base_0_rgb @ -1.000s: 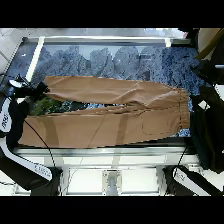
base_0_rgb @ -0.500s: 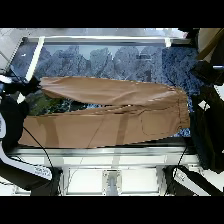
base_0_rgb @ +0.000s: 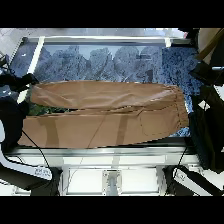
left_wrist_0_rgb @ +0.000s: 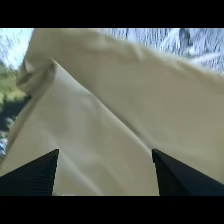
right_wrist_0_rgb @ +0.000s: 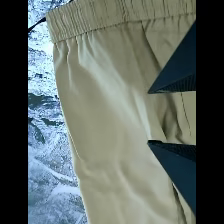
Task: Fold the clothes and pants, and hang the long-sleeved shirts on hangers.
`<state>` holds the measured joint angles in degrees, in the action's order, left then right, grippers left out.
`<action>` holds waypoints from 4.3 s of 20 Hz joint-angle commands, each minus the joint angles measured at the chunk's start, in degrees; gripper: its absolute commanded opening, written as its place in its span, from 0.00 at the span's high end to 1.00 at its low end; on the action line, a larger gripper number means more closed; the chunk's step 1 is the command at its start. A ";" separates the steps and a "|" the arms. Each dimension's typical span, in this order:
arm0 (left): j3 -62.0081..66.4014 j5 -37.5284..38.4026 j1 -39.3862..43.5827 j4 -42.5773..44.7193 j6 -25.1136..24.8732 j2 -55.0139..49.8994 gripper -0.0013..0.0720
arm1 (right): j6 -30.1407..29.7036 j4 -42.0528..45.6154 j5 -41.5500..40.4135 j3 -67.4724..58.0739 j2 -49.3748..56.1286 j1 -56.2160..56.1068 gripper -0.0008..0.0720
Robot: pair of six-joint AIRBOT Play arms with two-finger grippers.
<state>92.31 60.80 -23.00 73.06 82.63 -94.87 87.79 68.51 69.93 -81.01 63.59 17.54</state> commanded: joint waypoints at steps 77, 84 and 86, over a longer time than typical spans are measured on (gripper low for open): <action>-54.42 14.14 -56.15 -8.41 -8.48 35.36 0.33 | -18.32 -8.57 0.79 45.40 -27.54 26.47 0.36; -54.75 4.70 -51.98 -12.68 -8.48 30.77 0.33 | -18.27 -10.45 0.70 45.38 -27.54 26.47 0.37; -54.75 4.09 -50.21 -12.68 -8.48 28.83 0.33 | -18.27 -11.58 0.74 45.38 -27.54 26.47 0.37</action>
<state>37.82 67.44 -75.07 61.19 74.13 -63.88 69.63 58.59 70.72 -35.70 36.10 43.97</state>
